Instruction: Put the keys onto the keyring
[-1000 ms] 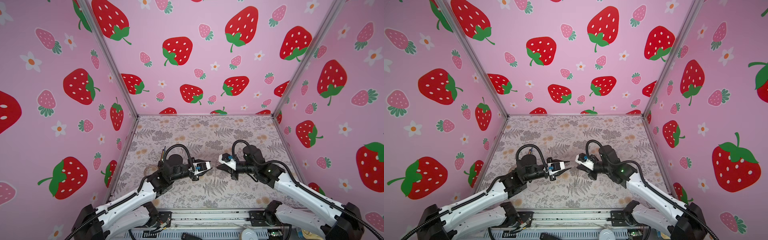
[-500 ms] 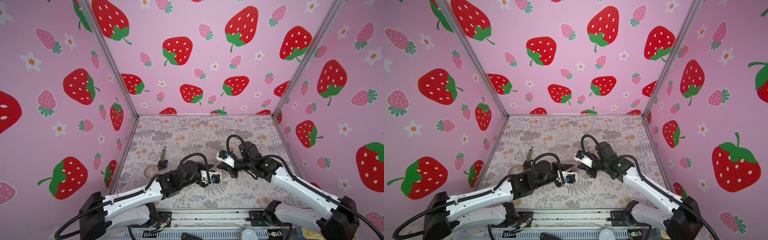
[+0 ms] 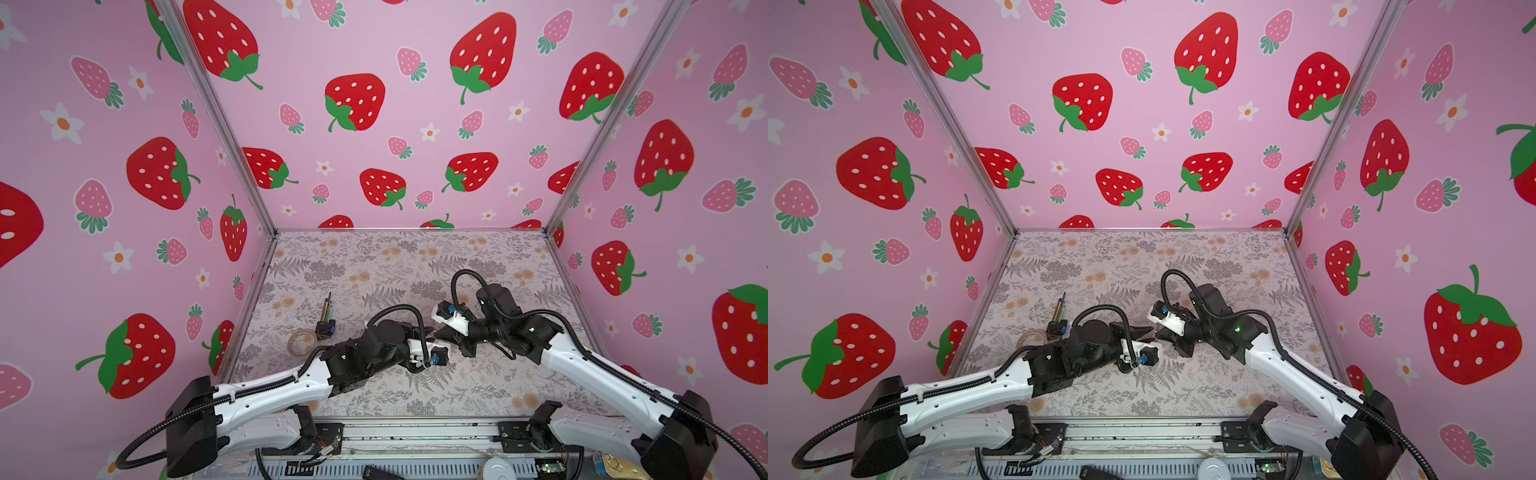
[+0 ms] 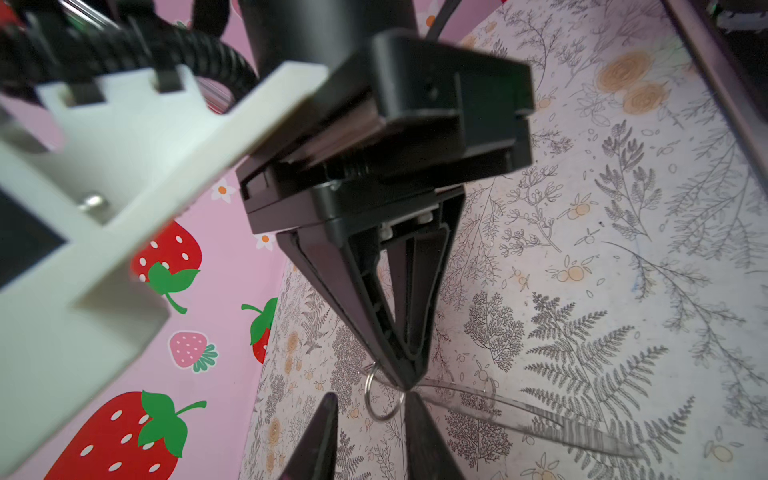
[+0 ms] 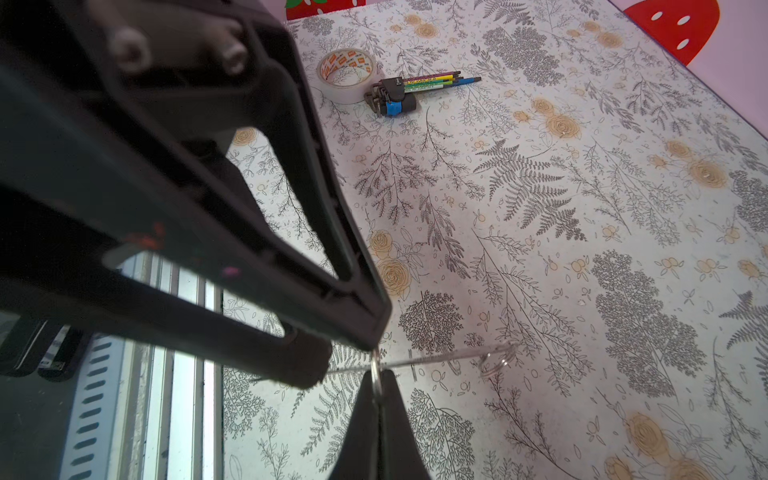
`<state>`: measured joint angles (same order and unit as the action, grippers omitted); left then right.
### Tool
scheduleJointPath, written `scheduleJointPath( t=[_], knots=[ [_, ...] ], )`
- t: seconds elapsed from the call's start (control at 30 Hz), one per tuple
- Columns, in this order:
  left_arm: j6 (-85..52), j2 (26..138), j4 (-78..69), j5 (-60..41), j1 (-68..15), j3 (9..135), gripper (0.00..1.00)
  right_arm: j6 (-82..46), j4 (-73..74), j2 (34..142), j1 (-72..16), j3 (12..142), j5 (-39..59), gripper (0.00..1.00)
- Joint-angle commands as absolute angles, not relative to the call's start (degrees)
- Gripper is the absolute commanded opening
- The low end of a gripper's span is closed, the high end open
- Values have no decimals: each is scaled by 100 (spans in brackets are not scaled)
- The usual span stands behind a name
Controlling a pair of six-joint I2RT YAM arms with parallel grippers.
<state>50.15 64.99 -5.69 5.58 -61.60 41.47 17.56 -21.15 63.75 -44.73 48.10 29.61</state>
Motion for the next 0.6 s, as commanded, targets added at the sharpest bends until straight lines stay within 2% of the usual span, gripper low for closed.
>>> scheduleJointPath(
  t=[0.0, 0.57],
  knots=[
    [5084, 6608, -568, 654, -6202, 4448, 29, 1722, -2206, 6357, -4482, 5001, 3066, 0],
    [4992, 6855, -267, 1051, -6241, 4724, 24, 1775, -2214, 6293, -4508, 5054, 3036, 0]
  ],
)
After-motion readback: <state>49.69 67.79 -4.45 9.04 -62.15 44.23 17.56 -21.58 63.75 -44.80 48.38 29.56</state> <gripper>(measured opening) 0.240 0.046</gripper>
